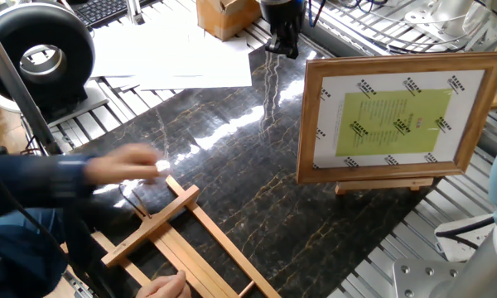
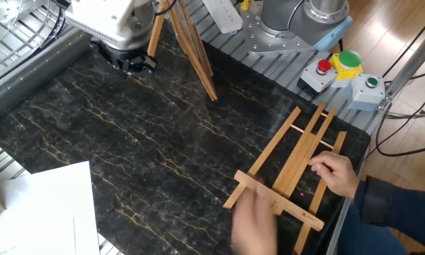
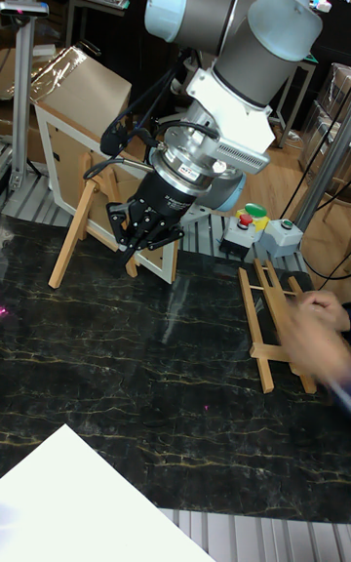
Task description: Take the photo frame down from the bracket
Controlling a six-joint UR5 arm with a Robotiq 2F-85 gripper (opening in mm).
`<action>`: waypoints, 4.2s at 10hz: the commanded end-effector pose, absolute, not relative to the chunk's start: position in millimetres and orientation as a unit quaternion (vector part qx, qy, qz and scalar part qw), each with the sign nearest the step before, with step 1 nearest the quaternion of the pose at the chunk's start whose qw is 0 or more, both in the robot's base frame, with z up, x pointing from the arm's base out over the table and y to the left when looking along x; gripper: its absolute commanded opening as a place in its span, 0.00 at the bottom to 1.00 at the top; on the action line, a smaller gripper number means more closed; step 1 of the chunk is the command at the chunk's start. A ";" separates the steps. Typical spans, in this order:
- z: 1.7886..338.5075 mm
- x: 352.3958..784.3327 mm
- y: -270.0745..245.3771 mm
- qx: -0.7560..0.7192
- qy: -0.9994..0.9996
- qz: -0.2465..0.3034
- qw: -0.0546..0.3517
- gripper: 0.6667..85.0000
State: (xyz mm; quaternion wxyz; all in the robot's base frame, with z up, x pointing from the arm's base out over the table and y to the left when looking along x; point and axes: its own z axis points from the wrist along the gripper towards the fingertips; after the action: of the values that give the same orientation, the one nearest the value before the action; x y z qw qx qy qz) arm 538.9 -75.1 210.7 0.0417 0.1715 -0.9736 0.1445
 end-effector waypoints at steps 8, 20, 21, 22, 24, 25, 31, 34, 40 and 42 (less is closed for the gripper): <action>286.1 485.5 -48.1 0.340 -0.936 0.086 0.037 0.01; 282.7 501.0 -19.0 0.409 -0.911 0.048 -0.006 0.01; 295.3 492.8 -59.2 0.453 -0.888 0.074 0.019 0.01; 311.4 485.9 -100.3 0.489 -0.866 0.102 0.037 0.01; 326.3 471.4 -122.9 0.476 -0.868 0.138 0.033 0.01; 325.5 465.0 -119.9 0.470 -0.873 0.129 0.036 0.01; 316.9 467.2 -65.3 0.401 -0.915 0.037 -0.019 0.01; 316.3 458.9 -58.9 0.385 -0.923 0.019 -0.009 0.01; 317.1 402.9 -108.5 0.515 -0.855 -0.014 0.058 0.02; 321.6 392.7 -147.4 0.568 -0.818 -0.003 0.094 0.47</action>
State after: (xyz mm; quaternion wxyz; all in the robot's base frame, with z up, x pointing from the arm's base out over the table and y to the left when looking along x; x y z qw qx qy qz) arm 410.2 -115.4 317.6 0.0680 0.5115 -0.8566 0.0070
